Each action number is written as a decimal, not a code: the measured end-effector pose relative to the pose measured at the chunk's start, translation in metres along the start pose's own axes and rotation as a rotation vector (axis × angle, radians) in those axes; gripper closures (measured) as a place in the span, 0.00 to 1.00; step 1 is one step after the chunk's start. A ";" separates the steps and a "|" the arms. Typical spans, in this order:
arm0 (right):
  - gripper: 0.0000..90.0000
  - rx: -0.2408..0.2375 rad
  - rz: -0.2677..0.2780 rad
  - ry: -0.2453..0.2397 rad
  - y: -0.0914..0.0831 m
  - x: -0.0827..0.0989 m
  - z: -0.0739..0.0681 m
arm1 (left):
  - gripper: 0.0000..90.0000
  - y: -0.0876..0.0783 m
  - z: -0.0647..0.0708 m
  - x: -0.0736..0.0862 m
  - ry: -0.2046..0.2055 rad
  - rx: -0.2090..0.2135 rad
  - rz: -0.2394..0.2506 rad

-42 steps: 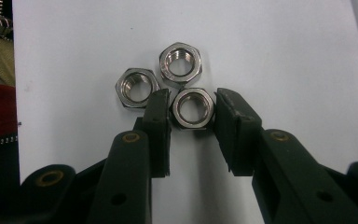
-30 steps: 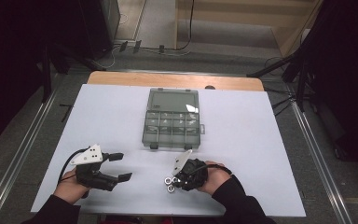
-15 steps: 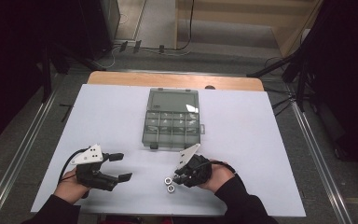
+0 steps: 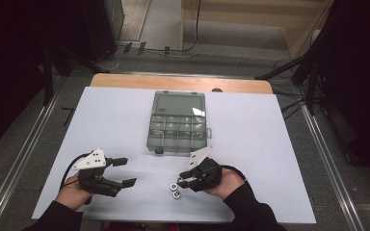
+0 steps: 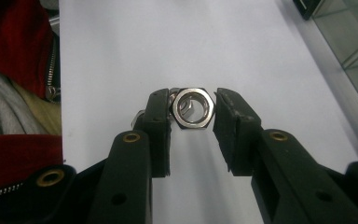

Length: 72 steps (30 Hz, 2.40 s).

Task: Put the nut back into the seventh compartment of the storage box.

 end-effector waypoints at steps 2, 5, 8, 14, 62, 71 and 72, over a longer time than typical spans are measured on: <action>0.76 0.006 0.019 0.016 -0.001 -0.003 0.002 | 0.22 0.000 0.000 0.000 0.001 -0.002 -0.005; 0.76 0.015 0.041 0.020 -0.004 -0.007 0.006 | 0.22 0.000 -0.001 -0.001 -0.001 -0.002 0.005; 0.76 0.047 0.074 0.039 -0.010 -0.014 0.016 | 0.22 0.000 -0.001 0.000 -0.002 -0.005 0.005; 0.76 0.082 0.103 0.060 -0.018 -0.020 0.028 | 0.22 0.000 -0.002 0.000 0.000 -0.005 0.002; 0.32 0.260 0.205 0.243 -0.010 -0.048 0.104 | 0.22 -0.003 -0.004 0.004 0.001 -0.027 -0.014; 0.31 0.234 0.206 0.197 -0.012 -0.053 0.078 | 0.22 -0.003 -0.005 0.005 -0.019 -0.036 -0.017; 0.30 0.229 0.203 0.198 -0.013 -0.052 0.075 | 0.22 -0.003 -0.005 0.006 -0.018 -0.037 -0.020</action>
Point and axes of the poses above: each handheld gripper's, and its own axes: y roughly forward along the jaws, x roughly out of its underside, z roughly to its right, the point moved 10 cm from there along y, roughly forward along the jaws, and after that the axes turned 12 degrees about z, right-handed, at the moved point
